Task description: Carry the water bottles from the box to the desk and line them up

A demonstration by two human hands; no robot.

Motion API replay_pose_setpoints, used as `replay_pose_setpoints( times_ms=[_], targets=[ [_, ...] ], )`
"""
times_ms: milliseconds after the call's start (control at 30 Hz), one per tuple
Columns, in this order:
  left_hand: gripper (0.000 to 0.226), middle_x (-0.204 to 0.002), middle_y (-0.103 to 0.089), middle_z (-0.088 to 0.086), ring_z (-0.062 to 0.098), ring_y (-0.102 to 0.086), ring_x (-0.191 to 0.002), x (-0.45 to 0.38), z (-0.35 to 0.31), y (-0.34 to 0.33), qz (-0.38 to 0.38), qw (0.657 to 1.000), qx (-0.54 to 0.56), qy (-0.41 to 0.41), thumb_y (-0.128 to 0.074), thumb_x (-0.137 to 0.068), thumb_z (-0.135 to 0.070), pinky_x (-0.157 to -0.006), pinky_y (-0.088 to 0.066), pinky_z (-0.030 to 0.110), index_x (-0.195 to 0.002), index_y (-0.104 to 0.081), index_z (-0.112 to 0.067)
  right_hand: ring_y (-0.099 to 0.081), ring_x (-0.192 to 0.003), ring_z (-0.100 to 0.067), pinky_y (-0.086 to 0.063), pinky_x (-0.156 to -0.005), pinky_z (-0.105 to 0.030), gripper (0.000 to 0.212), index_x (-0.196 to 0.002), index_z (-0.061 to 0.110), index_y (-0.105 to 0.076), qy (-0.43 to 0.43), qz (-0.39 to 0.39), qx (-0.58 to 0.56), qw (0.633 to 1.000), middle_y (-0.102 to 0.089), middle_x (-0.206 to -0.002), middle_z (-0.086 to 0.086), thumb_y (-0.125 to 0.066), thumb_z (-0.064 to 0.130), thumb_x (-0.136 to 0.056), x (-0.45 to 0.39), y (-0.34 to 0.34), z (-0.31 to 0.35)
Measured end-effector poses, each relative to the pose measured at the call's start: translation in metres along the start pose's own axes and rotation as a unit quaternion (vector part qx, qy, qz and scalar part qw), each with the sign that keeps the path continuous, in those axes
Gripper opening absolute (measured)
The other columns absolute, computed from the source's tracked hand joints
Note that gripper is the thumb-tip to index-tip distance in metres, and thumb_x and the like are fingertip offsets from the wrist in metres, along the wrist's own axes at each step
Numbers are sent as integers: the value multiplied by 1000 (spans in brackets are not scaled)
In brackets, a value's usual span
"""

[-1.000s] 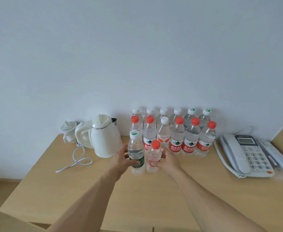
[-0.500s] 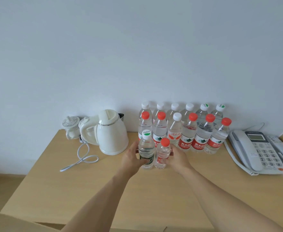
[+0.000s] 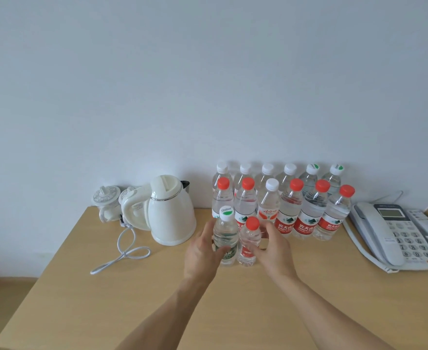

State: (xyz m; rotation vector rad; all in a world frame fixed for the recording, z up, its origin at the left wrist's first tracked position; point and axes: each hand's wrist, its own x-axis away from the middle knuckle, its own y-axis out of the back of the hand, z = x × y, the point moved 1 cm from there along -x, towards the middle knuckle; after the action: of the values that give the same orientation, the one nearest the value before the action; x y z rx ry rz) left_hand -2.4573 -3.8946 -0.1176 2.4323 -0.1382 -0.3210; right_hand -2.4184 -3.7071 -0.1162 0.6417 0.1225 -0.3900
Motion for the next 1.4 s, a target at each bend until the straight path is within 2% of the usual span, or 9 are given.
replay_pose_setpoints(
  times_ms=[233, 333, 500, 767, 867, 967, 1100, 1233, 1400],
  targets=[
    [69, -100, -74, -7, 17, -71, -91, -32, 4, 6, 34, 998, 51, 6, -79, -79, -8, -82, -58, 41, -137, -51, -31, -62, -97, -14, -51, -86, -32, 47, -112, 16, -60, -33, 3, 13, 999, -67, -103, 7, -89, 21, -75, 0, -1, -2],
    [70, -100, -74, -7, 17, -71, -90, -39, 5, 8, 47, 998, 51, 8, -79, -77, -9, -82, -58, 41, -134, -50, -38, -62, -97, -15, -54, -81, -32, 45, -110, 16, -60, -30, 6, 10, 999, -67, -102, 6, -89, 19, -75, -2, 0, -2],
    [75, -100, -72, -6, 18, -69, -91, -36, 6, 9, 53, 998, 37, 14, -81, -77, -14, -80, -58, 41, -134, -44, -45, -63, -96, -16, -51, -82, -33, 42, -110, 14, -62, -14, 3, 24, 1000, -68, -104, 6, -87, 20, -77, -18, -4, 6],
    [71, -101, -70, 0, 22, -67, -93, -37, 0, 11, 49, 998, 22, 30, -83, -75, -16, -83, -56, 40, -136, -48, -30, -61, -94, -21, -49, -81, -36, 38, -103, 11, -60, -11, -21, 32, 999, -68, -100, 1, -87, 22, -78, -28, -14, 13],
    [66, -98, -68, -4, 19, -64, -93, -37, -3, 12, 41, 998, 16, 36, -84, -73, -22, -81, -54, 34, -131, -53, -26, -61, -95, -21, -49, -82, -38, 39, -103, 10, -60, -21, -25, 25, 999, -68, -101, 0, -87, 22, -77, -28, -16, 16],
    [56, -95, -70, -2, 20, -66, -91, -38, -6, 10, 35, 998, 26, 49, -84, -75, -21, -80, -54, 35, -124, -57, -21, -61, -98, -21, -48, -84, -37, 42, -110, 11, -61, -32, -9, 29, 999, -67, -105, 1, -85, 24, -79, -29, -14, 15],
    [50, -88, -70, -5, 18, -67, -87, -39, -8, 10, 34, 997, 44, 62, -83, -75, -17, -79, -56, 38, -119, -59, -21, -61, -89, -17, -44, -73, -25, 35, -104, 17, -61, -42, 17, 9, 999, -66, -94, 7, -84, 28, -80, -30, -10, 9],
    [51, -91, -71, -2, 19, -68, -87, -39, -5, 12, 41, 996, 49, 66, -83, -76, -17, -80, -57, 40, -121, -59, -22, -61, -91, -19, -46, -76, -32, 36, -104, 16, -61, -43, 21, 11, 999, -67, -96, 4, -85, 21, -79, -32, -13, 10],
    [56, -93, -70, -3, 20, -68, -90, -38, -4, 12, 43, 996, 44, 67, -83, -77, -18, -82, -57, 39, -127, -58, -22, -61, -92, -19, -48, -79, -33, 39, -106, 17, -60, -48, 25, 19, 998, -67, -97, 3, -86, 18, -78, -33, -14, 10]
  ],
)
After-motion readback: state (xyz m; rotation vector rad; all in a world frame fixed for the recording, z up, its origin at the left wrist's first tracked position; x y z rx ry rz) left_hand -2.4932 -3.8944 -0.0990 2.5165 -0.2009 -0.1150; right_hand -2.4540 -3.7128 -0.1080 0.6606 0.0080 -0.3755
